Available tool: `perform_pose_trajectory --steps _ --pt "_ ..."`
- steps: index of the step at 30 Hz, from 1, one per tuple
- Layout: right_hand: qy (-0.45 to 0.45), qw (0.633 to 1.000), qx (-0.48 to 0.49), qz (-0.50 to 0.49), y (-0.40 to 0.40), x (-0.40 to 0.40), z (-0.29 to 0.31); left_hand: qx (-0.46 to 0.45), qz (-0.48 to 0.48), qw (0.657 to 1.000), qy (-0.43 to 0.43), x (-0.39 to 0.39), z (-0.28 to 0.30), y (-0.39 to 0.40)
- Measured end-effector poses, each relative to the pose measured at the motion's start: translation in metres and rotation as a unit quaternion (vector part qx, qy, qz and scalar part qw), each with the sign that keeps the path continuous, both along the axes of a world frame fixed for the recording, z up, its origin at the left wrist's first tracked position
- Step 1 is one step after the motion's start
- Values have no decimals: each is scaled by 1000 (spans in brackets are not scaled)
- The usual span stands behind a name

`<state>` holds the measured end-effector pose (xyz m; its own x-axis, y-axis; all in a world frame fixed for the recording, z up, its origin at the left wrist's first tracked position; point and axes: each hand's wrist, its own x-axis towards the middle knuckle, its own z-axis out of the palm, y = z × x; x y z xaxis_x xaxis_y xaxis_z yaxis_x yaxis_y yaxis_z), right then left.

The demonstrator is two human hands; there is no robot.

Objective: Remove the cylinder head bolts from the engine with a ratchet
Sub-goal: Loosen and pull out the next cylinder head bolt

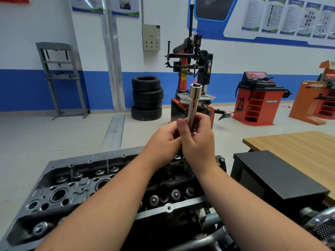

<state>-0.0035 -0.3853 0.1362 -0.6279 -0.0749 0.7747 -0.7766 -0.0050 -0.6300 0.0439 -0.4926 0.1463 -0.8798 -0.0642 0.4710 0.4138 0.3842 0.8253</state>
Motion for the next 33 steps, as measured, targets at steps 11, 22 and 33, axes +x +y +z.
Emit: perform_pose_trajectory --steps 11,22,33 --pt "-8 1000 -5 5 -1 0 0 12 -30 999 -20 1 -2 -1" --pt "3 1000 8 0 -1 -3 0 35 -12 999 -26 -1 -2 -1" --pt "-16 1000 -11 16 1 0 0 35 42 998 7 -5 -2 4"
